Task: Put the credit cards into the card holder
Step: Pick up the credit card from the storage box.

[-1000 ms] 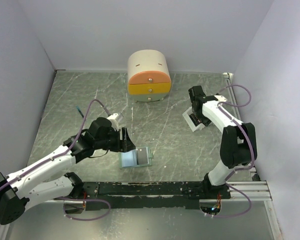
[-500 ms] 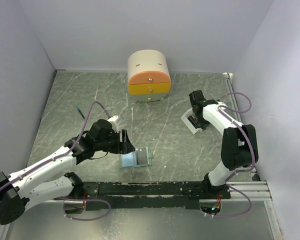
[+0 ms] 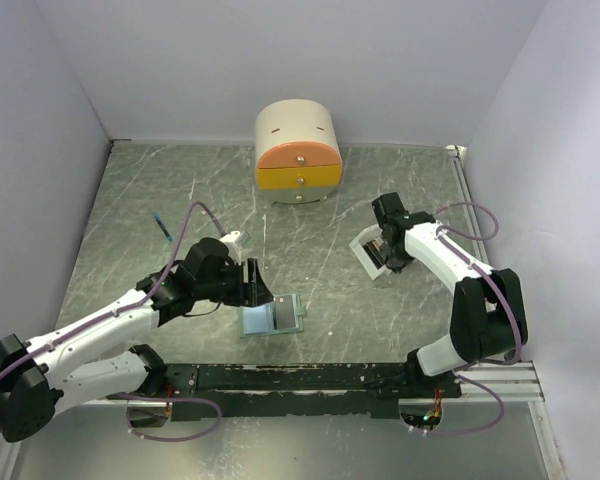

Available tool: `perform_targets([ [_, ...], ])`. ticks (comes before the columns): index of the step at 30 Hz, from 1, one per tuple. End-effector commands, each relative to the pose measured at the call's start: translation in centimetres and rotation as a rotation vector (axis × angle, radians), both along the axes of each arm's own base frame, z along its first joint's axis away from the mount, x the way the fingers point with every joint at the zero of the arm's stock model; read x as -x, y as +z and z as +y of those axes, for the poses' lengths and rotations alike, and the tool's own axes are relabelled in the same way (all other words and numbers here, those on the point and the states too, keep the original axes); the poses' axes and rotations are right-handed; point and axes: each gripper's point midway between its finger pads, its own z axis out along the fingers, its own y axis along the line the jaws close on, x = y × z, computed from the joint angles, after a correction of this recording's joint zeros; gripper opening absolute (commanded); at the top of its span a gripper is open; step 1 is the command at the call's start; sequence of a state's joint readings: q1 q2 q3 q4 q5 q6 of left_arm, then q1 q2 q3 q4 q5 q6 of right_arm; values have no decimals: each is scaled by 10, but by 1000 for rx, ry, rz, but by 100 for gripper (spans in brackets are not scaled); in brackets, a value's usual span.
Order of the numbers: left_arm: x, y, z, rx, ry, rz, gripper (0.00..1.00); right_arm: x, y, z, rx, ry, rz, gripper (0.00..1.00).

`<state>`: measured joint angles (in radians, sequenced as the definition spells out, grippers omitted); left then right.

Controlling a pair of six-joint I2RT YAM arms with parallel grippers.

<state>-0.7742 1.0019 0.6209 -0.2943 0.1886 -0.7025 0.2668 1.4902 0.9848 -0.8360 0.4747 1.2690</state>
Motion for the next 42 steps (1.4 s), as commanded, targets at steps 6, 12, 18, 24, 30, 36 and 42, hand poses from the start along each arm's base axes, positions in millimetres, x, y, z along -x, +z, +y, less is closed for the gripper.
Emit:
perform_targets([
  [6,-2,5,-10,49,-18,-13,72,1,29,16,-32,190,-55,38],
  [12,0,8,-17,86,-35,-6,71,-13,73,62,-124,707,-273,54],
  [18,1,12,-17,97,-38,-12,71,-47,114,44,203,1016,-298,56],
  [24,6,9,-17,100,-54,6,71,-77,97,23,405,1114,-145,60],
  [30,6,13,-11,88,-35,-12,71,-82,53,20,458,1238,1,60],
  [36,6,10,-10,85,-32,-10,71,-82,36,18,520,1296,51,60],
  [42,8,1,-9,68,-40,5,71,-69,14,26,532,1333,87,61],
])
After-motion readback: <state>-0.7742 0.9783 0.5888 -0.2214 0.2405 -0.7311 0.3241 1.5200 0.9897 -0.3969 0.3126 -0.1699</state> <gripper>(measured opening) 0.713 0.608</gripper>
